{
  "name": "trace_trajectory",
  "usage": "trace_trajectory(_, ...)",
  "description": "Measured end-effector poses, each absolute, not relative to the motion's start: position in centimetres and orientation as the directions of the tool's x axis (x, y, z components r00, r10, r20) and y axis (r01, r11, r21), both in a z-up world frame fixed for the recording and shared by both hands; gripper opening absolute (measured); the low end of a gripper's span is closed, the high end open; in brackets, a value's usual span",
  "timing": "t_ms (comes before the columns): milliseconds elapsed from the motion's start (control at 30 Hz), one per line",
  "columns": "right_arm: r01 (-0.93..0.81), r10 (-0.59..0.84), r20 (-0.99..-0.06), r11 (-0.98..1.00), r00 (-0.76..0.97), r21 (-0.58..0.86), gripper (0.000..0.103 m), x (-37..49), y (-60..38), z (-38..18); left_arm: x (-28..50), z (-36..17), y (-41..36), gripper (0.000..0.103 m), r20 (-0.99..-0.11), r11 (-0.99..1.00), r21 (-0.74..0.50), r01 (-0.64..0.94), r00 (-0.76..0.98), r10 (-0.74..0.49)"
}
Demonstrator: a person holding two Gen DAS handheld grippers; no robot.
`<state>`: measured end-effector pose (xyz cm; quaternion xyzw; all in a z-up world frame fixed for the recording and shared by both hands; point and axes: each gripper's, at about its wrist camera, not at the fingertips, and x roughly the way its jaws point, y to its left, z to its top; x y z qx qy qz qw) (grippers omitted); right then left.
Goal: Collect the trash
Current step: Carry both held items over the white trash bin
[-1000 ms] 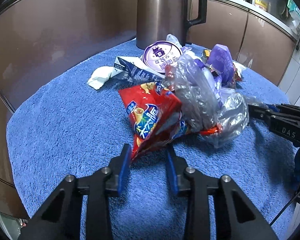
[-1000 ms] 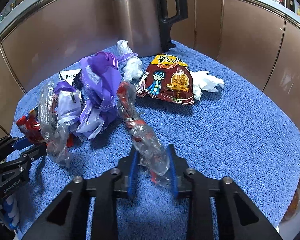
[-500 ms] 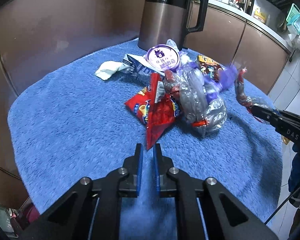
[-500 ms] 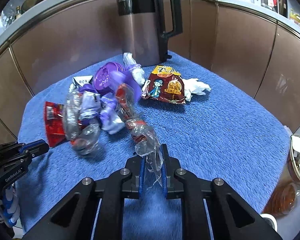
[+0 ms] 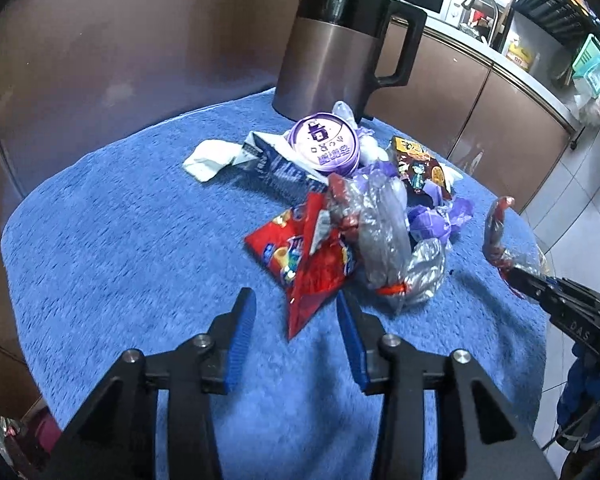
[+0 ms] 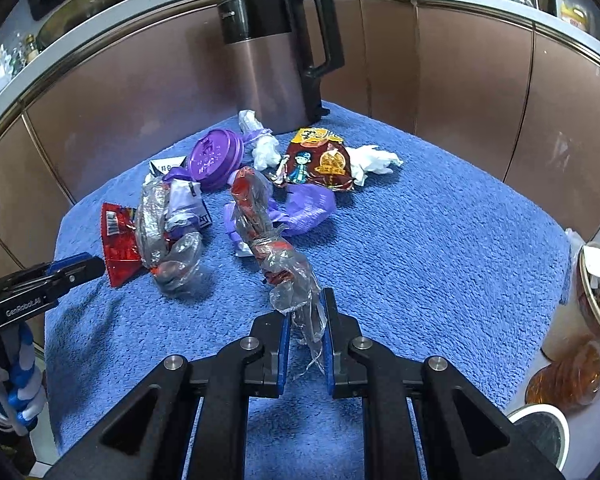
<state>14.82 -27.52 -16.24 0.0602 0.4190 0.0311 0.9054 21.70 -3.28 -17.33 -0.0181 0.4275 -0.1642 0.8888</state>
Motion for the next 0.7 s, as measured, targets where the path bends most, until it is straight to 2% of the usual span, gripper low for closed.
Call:
trace_trajectory(133, 0.005, 0.108, -0.756, 0.989, 0.645, 0.146, 0.014, 15.0, -28.0, -16.7, 23.5, -17.6, -4.1, 0.039, -0.763, 0.943, -0.18, 0.28, 0.565, -0.313)
trace_trajectory(200, 0.009, 0.106, -0.756, 0.989, 0.646, 0.147, 0.014, 14.9, -28.1, -16.7, 24.0, -17.9, -4.4, 0.024, -0.767, 0.947, -0.165, 0.277, 0.567, -0.3)
trace_trajectory(233, 0.012, 0.104, -0.756, 0.989, 0.646, 0.147, 0.014, 14.8, -28.2, -16.7, 24.4, -18.3, -4.5, 0.008, -0.777, 0.944, -0.173, 0.282, 0.549, -0.306)
trace_trajectory(267, 0.015, 0.101, -0.756, 0.989, 0.647, 0.146, 0.014, 14.6, -28.2, -16.7, 24.2, -18.5, -4.2, 0.006, -0.778, 0.94, -0.192, 0.282, 0.54, -0.321)
trace_trajectory(433, 0.019, 0.098, -0.749, 0.989, 0.655, 0.146, 0.014, 13.7, -28.2, -16.1, 22.8, -18.0, -3.0, 0.003, -0.762, 0.938, -0.223, 0.266, 0.552, -0.338)
trace_trajectory(700, -0.001, 0.116, -0.71, 0.987, 0.694, 0.16, 0.014, 10.6, -27.5, -13.9, 18.3, -14.0, 0.1, 0.002, -0.718, 0.954, -0.194, 0.228, 0.63, -0.296)
